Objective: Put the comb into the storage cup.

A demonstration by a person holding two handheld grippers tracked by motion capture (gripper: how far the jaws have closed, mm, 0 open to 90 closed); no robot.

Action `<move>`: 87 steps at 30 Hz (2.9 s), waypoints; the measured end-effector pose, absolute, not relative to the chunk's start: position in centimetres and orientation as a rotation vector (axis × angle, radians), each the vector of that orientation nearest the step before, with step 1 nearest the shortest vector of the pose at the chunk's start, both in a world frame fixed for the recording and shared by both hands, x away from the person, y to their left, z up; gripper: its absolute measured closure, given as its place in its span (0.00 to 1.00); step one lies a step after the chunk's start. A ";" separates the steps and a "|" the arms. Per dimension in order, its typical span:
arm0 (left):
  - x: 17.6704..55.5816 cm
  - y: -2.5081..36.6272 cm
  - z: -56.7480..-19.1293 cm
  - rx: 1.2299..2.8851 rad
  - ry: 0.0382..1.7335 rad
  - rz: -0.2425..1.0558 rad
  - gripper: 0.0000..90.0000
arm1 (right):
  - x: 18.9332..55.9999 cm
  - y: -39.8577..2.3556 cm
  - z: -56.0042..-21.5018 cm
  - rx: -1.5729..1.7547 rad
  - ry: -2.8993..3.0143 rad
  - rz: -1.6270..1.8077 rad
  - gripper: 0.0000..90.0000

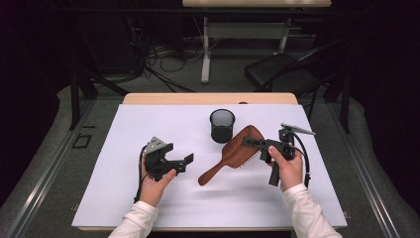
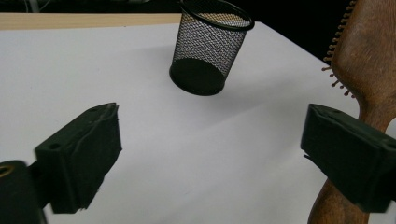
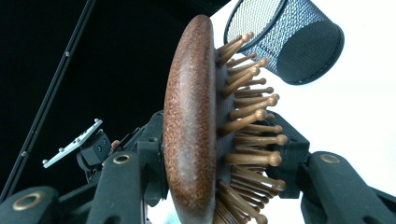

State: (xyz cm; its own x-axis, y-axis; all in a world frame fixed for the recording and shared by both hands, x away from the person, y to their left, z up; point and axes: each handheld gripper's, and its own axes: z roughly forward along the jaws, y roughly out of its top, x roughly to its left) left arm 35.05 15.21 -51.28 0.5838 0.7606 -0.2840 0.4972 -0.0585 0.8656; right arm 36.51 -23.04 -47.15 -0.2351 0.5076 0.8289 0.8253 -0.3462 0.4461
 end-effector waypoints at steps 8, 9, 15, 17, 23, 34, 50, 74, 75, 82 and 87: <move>35.5 16.8 -51.2 1.662 1.099 0.312 0.00 | 37.0 -22.9 -46.1 -1.763 -1.620 -1.603 0.55; 35.5 16.9 -51.1 1.652 1.106 0.315 0.00 | 37.1 -22.9 -46.0 -1.760 -1.623 -1.606 0.55; 35.6 17.8 -50.9 1.664 1.093 0.315 0.00 | 37.6 -22.6 -45.1 -1.786 -1.630 -1.610 0.55; 35.5 17.9 -50.7 1.663 1.080 0.322 0.00 | 37.8 -22.5 -44.8 -1.786 -1.645 -1.612 0.55; 35.6 18.3 -50.5 1.658 1.092 0.329 0.00 | 38.4 -22.2 -44.2 -1.818 -1.657 -1.608 0.55; 35.5 18.5 -50.5 1.656 1.104 0.327 0.00 | 39.8 -21.4 -42.4 -1.843 -1.700 -1.575 0.55; 35.2 18.7 -50.5 1.660 1.104 0.328 0.00 | 42.3 -19.9 -39.2 -1.874 -1.760 -1.562 0.55; 35.2 18.5 -50.8 1.675 1.105 0.322 0.00 | 46.3 -20.5 -37.9 -1.975 -1.634 -1.623 0.55; 35.2 18.4 -50.8 1.676 1.105 0.323 0.00 | 46.4 -20.7 -37.9 -1.984 -1.626 -1.628 0.55; 35.2 18.5 -50.8 1.674 1.107 0.322 0.00 | 47.0 -21.6 -37.8 -2.049 -1.575 -1.666 0.55; 35.2 18.4 -50.8 1.678 1.105 0.322 0.00 | 47.1 -22.2 -37.6 -2.088 -1.560 -1.698 0.55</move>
State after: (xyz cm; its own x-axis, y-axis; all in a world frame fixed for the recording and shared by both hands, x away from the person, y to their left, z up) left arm 35.18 18.41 -50.84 0.5368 0.7898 -0.2967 0.5068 -0.0207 0.8618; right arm 47.14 -22.20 -37.55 -0.0985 0.6562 0.7481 0.6901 -0.4966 0.5265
